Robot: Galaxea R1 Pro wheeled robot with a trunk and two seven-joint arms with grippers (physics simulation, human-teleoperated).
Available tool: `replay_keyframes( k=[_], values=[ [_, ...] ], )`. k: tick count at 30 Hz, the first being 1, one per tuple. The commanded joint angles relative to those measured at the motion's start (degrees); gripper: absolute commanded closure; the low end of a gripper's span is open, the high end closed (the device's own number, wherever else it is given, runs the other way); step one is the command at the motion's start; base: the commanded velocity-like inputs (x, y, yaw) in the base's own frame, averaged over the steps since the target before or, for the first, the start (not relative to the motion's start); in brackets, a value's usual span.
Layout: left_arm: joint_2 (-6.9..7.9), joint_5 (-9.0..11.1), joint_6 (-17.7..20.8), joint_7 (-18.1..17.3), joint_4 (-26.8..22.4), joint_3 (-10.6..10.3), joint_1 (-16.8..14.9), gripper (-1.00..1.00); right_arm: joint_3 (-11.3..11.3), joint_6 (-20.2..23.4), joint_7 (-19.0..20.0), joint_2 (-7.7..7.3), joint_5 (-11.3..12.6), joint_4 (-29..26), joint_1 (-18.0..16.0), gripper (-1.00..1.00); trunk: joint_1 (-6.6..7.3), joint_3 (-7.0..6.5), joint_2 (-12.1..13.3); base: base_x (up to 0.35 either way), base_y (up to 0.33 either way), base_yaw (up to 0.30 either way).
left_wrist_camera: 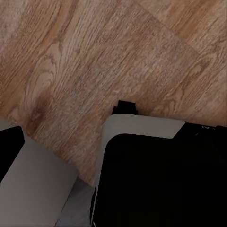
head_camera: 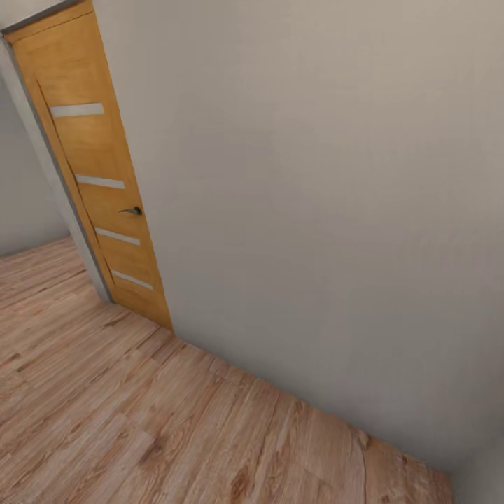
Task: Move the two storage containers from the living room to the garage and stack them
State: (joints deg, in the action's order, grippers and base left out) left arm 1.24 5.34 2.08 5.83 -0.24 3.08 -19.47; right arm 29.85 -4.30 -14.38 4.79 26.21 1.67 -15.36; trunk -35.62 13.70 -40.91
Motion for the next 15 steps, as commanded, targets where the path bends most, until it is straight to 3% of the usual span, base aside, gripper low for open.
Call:
replay_keyframes(
  k=[1,7,15],
  values=[
    [-0.01,0.5,0.2,0.1,0.0,0.3,0.0,-1.0,0.5,-0.4,0.0,0.05,0.6,0.2,0.0,-1.0,-0.04,0.08,-0.1,0.321,0.0,0.271],
    [-0.01,0.5,0.2,0.1,0.0,0.3,0.0,-1.0,0.5,-0.4,0.0,0.05,0.6,0.2,-0.1,-1.0,-0.04,0.08,-0.1,0.244,0.0,0.271],
    [-0.01,0.5,0.2,0.1,0.0,0.3,0.0,-1.0,0.5,-0.4,0.0,0.05,0.6,0.2,-0.1,-1.0,-0.04,0.08,-0.1,0.024,0.0,0.271]
  ],
)
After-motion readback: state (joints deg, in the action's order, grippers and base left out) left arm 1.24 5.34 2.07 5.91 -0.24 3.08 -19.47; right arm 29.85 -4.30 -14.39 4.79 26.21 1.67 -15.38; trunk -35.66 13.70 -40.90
